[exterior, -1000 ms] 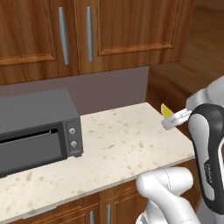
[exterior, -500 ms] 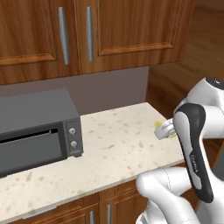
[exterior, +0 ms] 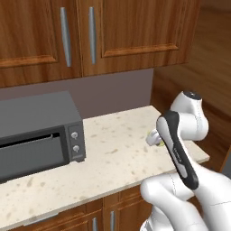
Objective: Open the fridge, remove the apple, lemon wedge, and chicken drumstick, and place them on any counter.
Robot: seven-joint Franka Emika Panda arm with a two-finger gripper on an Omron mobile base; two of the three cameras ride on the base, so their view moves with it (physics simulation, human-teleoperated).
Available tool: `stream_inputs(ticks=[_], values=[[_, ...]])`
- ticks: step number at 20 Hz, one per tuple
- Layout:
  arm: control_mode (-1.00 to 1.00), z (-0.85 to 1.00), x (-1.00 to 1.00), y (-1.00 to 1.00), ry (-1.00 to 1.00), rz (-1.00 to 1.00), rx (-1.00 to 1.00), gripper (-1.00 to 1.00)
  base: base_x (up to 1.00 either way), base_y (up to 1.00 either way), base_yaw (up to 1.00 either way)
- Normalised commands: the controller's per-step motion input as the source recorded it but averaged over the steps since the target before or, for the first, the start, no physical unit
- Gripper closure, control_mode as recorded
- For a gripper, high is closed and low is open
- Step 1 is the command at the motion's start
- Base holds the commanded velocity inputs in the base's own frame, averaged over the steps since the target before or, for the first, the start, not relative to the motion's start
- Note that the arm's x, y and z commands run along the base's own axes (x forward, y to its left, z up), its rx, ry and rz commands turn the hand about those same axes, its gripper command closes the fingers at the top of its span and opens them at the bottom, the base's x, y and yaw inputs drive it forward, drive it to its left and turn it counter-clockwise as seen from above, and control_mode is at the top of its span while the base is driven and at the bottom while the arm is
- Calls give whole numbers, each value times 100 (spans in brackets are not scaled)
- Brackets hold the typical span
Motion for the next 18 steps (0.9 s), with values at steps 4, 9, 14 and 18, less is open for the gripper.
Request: stream_inputs(ticks=[4,9,14,18], values=[[-100,-79,82,0,0,0,0,100,0,0,0],[-100,-63,87,0,0,0,0,100,0,0,0],[-100,-41,89,0,7,0,0,100,0,0,0],[-100,-30,79,0,10,0,0,100,0,0,0]])
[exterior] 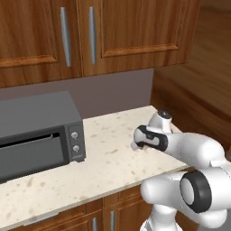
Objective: Open the fridge, remove the apple, lemon wedge, and chicken drumstick, and place them on any counter.
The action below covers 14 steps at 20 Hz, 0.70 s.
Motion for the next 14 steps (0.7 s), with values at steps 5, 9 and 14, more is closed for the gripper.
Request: stream_inputs(ticks=[5,9,14], values=[[-100,-35,66,0,5,0,0,100,0,0,0],[-100,-38,49,0,2,0,0,100,0,0,0],[-100,-44,26,9,0,0,-1,-100,0,0,0]])
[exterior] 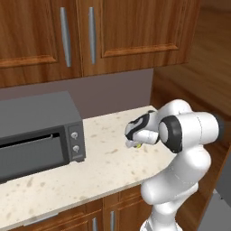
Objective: Open the fridge, remove the apple, lemon wedge, and chicken drumstick, and place them on any counter.
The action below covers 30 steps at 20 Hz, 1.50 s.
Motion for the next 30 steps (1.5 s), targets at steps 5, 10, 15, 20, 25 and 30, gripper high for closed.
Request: stream_inputs(ticks=[5,10,15,20,25,30], values=[[-100,-27,25,1,0,0,0,-100,0,0,0],[-100,2,0,0,-10,0,-1,-100,0,0,0],[-100,31,-13,0,-19,0,-5,-100,0,0,0],[-100,63,-34,0,-18,0,-1,-100,0,0,0],[-100,93,-59,0,-10,-1,-1,-100,0,0,0],[-100,100,-56,0,0,-9,0,-100,0,0,0]])
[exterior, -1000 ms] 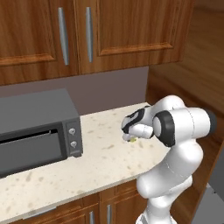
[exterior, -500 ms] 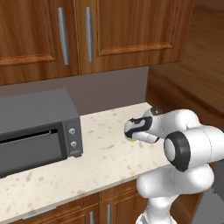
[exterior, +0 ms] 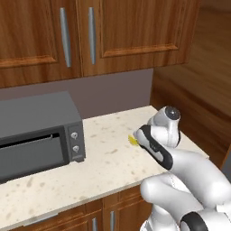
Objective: Open the fridge, remove the apple, lemon wedge, and chicken drumstick, and place them on any counter.
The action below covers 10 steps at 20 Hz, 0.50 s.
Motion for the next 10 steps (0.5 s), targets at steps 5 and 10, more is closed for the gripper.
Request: stream_inputs(ticks=[5,10], values=[[-100,99,-60,-9,4,-11,-3,-100,0,0,0],[-100,66,-93,-18,0,-13,0,-100,0,0,0]])
